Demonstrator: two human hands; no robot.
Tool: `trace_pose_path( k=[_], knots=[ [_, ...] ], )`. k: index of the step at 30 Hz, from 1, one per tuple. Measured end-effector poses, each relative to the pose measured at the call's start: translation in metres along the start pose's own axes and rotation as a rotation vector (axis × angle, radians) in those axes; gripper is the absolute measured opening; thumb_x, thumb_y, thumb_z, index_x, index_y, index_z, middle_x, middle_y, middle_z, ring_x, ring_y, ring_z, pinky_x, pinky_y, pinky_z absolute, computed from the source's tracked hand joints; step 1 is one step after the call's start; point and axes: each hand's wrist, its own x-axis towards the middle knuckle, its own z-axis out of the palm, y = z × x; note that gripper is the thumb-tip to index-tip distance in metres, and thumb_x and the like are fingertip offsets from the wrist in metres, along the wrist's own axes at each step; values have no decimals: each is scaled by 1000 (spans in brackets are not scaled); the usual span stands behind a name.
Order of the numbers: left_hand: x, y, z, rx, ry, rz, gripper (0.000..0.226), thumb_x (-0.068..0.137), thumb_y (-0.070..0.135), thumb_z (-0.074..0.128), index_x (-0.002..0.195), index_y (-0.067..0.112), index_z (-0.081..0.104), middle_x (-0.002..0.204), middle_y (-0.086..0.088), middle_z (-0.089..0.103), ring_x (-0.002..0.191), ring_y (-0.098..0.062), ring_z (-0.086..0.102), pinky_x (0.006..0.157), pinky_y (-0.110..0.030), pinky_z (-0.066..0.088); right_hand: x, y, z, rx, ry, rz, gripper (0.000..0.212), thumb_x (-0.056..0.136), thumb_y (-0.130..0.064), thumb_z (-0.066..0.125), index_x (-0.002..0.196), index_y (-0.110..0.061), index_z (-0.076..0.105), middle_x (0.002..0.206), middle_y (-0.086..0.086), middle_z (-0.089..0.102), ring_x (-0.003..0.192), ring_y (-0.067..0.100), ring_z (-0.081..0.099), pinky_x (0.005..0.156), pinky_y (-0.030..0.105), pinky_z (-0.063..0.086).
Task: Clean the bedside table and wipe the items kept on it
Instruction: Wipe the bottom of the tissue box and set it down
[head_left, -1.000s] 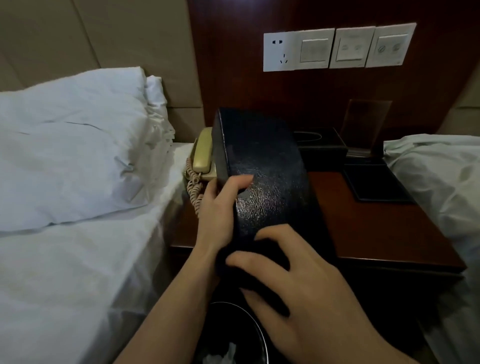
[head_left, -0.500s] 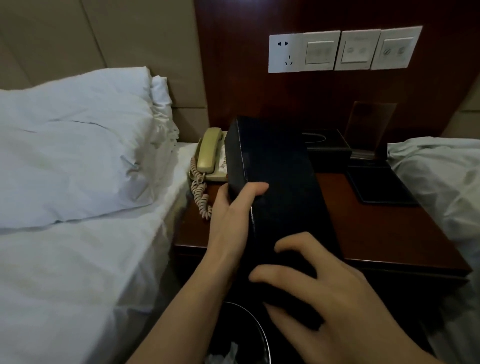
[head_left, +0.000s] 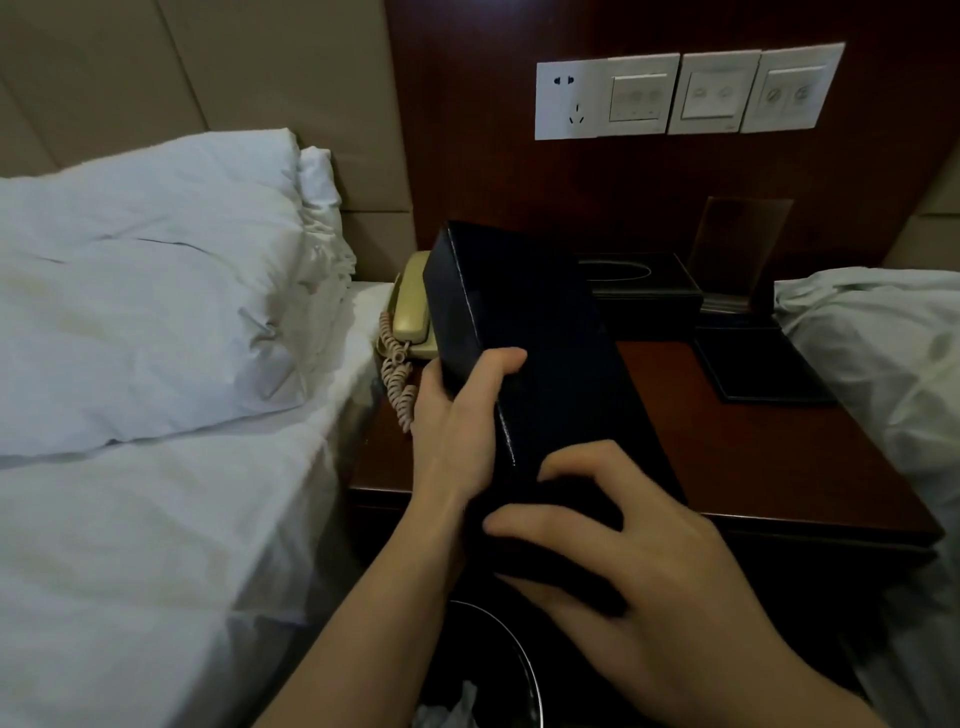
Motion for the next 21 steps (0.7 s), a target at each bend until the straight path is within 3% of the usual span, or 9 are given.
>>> trace_pose_path(
  k=[2, 4, 6, 11, 15, 18, 21],
  knots=[
    [1, 2, -2, -34, -36, -22, 46, 78, 41, 77, 119, 20, 73, 103, 11, 73, 88, 3, 71, 74, -15, 55, 0, 8, -6, 51, 53, 10, 26, 91, -51, 57, 115, -45, 63, 120, -15, 48, 101, 1, 57, 73, 21, 54],
    [4, 5, -7, -130, -70, -110, 70, 60, 53, 86, 120, 21, 74, 121, -6, 74, 110, -22, 72, 99, -42, 56, -1, 21, -13, 57, 103, 27, 25, 90, -49, 61, 113, -41, 66, 119, -17, 49, 103, 1, 59, 80, 16, 50],
    [6, 8, -13, -199, -60, -121, 79, 53, 56, 87, 123, 21, 73, 125, -12, 73, 116, -35, 69, 107, -58, 49, -3, 36, -21, 28, 137, 86, 24, 88, -45, 66, 111, -39, 68, 118, -20, 49, 103, 0, 58, 85, 6, 43],
    [6, 9, -22, -240, -60, -84, 63, 65, 50, 77, 119, 18, 74, 121, -13, 74, 117, -37, 69, 108, -62, 48, -3, 38, -19, 21, 176, 131, 25, 87, -42, 69, 111, -36, 70, 117, -16, 49, 104, 0, 56, 88, 4, 40],
    [0, 6, -15, -213, -91, -104, 83, 52, 57, 86, 124, 18, 72, 126, -14, 72, 119, -38, 67, 109, -63, 45, -4, 30, -15, -11, 102, 47, 28, 88, -47, 62, 114, -39, 67, 120, -14, 52, 104, 5, 59, 83, 13, 47],
    [4, 7, -20, -208, -67, -72, 76, 60, 54, 84, 126, 18, 71, 127, -13, 72, 120, -38, 67, 111, -63, 44, -5, 46, -26, -1, 128, 165, 25, 89, -46, 68, 113, -41, 67, 118, -21, 52, 105, 4, 59, 83, 9, 44],
    [1, 5, -26, -219, -10, -33, 64, 68, 47, 75, 123, 17, 71, 124, -15, 73, 120, -40, 66, 110, -64, 45, -6, 49, -26, 166, 200, 345, 24, 86, -42, 69, 110, -42, 66, 113, -19, 58, 105, 2, 61, 83, 5, 41]
  ],
)
